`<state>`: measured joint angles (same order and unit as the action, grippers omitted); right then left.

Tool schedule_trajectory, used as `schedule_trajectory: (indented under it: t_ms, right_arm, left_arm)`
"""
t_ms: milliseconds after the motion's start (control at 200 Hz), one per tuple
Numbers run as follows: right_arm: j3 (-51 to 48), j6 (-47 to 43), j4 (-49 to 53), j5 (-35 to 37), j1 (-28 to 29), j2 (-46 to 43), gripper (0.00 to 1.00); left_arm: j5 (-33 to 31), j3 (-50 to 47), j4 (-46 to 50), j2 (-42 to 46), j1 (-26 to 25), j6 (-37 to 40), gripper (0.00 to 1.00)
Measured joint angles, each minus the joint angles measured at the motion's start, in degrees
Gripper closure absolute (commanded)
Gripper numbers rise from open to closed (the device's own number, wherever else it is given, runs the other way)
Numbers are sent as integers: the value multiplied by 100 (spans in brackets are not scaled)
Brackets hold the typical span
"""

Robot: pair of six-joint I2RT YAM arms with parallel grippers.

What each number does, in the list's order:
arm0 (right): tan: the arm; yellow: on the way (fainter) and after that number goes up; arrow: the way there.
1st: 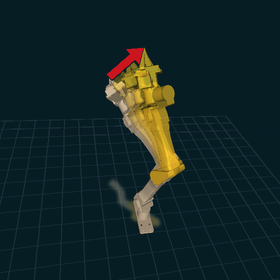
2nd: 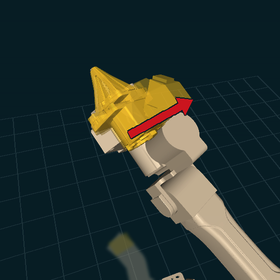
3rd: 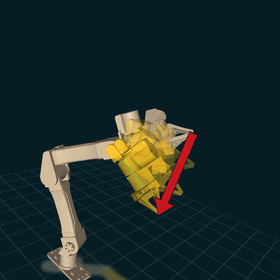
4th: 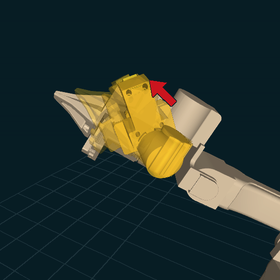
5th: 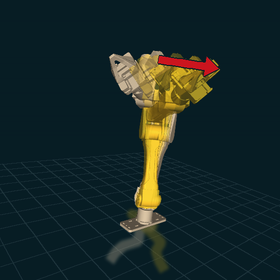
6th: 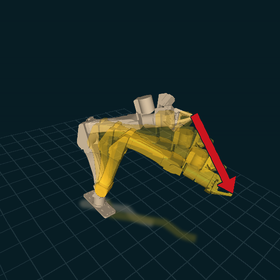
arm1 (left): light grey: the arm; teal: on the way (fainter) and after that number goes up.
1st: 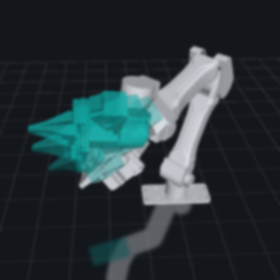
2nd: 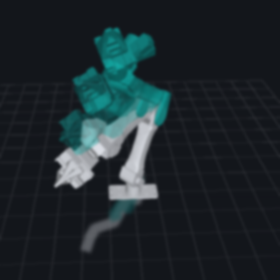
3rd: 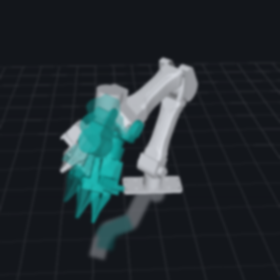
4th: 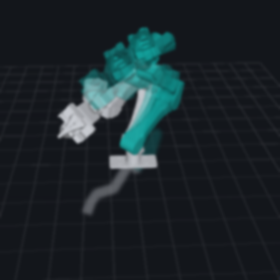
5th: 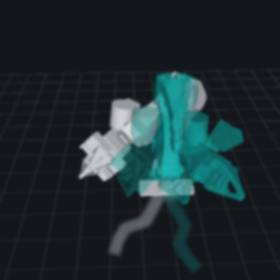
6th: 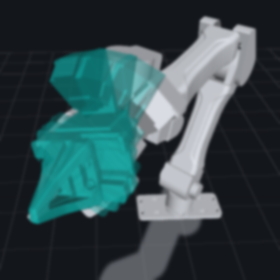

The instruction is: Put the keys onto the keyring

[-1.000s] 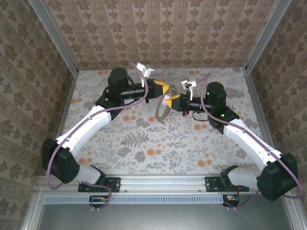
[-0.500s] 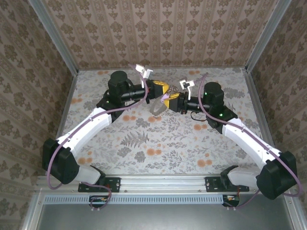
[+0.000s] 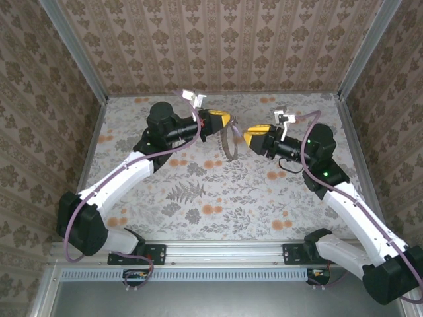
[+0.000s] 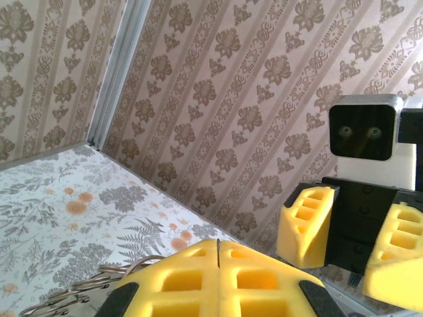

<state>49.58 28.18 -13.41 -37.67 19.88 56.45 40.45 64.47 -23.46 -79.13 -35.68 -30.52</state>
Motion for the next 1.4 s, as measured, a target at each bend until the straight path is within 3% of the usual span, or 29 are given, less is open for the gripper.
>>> schedule_trajectory:
  t_ms: [310,750,1140,1400]
  right_arm:
    - [319,1154,-1191,238,0,1027,61]
    - [374,1875,-2118,258,39,1357,62]
    - [374,1965,-2264,254,234,1456,70]
    - [374,1965,-2267,251,260,1456,83]
  left_arm:
    - [-192,-186,-581,37,-105,-348,100]
    - [-299,-295,-1115,39,-109,-702,100]
    - [-299,-295,-1220,37,-109,-730,100]
    - [-299,-295,-1220,37,-111,-730,100]
